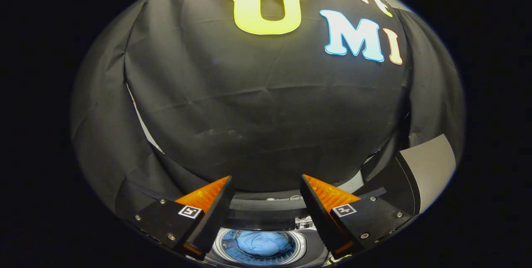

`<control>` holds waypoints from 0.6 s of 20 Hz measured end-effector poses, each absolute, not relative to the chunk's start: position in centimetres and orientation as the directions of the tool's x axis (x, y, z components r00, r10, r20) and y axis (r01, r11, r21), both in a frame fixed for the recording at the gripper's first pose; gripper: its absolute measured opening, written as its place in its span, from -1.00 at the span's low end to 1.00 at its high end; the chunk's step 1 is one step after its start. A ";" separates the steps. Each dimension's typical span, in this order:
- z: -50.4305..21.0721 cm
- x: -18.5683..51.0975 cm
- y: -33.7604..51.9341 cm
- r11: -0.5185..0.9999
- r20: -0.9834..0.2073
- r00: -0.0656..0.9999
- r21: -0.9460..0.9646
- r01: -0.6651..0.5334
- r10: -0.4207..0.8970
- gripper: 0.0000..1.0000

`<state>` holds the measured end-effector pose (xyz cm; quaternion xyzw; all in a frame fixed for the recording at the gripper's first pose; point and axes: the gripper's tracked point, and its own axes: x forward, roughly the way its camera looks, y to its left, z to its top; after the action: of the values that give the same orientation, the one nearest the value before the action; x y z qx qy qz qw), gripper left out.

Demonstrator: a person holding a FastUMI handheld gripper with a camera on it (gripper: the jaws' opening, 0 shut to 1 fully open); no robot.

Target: Put the clothes into the washing machine and then close the washing machine lid.

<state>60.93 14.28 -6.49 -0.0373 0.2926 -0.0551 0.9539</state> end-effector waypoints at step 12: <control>-6.4 59.6 14.6 0.990 -0.518 0.845 -0.105 0.090 -0.132 0.96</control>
<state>59.65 14.63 -6.42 -0.0384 0.2721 -0.0579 0.9597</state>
